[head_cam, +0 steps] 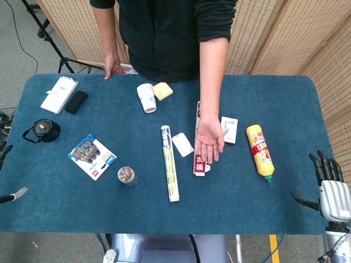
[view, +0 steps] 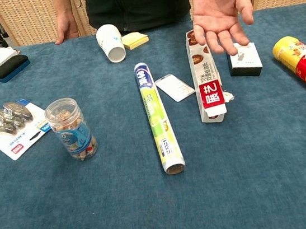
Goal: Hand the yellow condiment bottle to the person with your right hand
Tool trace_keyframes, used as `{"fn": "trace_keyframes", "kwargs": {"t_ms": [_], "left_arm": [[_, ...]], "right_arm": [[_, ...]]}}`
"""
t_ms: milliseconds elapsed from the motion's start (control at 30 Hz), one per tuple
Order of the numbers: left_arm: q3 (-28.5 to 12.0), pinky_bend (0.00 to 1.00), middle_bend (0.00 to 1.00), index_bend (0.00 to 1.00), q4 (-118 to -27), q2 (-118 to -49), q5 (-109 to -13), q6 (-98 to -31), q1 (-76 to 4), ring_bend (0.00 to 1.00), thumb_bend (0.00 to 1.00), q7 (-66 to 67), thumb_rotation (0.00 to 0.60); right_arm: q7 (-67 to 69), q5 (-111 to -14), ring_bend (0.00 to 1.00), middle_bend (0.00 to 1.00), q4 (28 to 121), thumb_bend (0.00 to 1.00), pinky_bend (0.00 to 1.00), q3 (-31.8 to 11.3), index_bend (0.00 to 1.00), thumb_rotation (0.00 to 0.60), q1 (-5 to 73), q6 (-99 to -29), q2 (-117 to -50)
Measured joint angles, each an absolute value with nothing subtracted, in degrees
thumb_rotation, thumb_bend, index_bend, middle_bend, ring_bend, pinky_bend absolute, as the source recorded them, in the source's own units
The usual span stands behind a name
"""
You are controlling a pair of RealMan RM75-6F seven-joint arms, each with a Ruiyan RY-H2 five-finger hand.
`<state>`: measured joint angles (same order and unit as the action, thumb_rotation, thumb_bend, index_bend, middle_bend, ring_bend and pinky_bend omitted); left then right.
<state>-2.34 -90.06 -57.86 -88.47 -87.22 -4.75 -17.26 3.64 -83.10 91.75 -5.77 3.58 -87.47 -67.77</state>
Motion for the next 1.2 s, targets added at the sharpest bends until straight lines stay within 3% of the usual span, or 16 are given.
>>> {"fn": "trace_keyframes", "kwargs": {"t_ms": [267, 600, 933, 1200], "left_arm": [[-2.90, 0.03, 0.00, 0.00, -89.67, -57.60, -86.69, -85.54, -5.35, 0.00, 0.00, -18.19, 0.600], [-3.01, 0.03, 0.00, 0.00, -89.61, -57.52, -86.51, -84.69, -5.81, 0.00, 0.00, -18.30, 0.600], [-3.11, 0.03, 0.00, 0.00, -89.31, -57.45, -85.95, -83.86, -6.09, 0.00, 0.00, -18.79, 0.600], [-3.18, 0.03, 0.00, 0.00, -89.20, -57.65, -85.19, -82.54, -6.59, 0.00, 0.00, -17.87, 0.600]], "right_arm": [[-0.66, -76.94, 0.00, 0.00, 89.26, 0.00, 0.00, -7.75, 0.00, 0.600, 6.93, -80.73, -71.31], [-4.92, -72.17, 0.00, 0.00, 93.09, 0.00, 0.00, -10.80, 0.00, 0.600, 11.54, -74.83, -72.46], [-12.38, -58.17, 0.00, 0.00, 92.57, 0.00, 0.00, -16.04, 0.00, 0.600, 18.29, -68.35, -78.18], [-19.03, -48.09, 0.00, 0.00, 87.87, 0.00, 0.00, -17.80, 0.00, 0.600, 23.13, -65.27, -84.91]]}}
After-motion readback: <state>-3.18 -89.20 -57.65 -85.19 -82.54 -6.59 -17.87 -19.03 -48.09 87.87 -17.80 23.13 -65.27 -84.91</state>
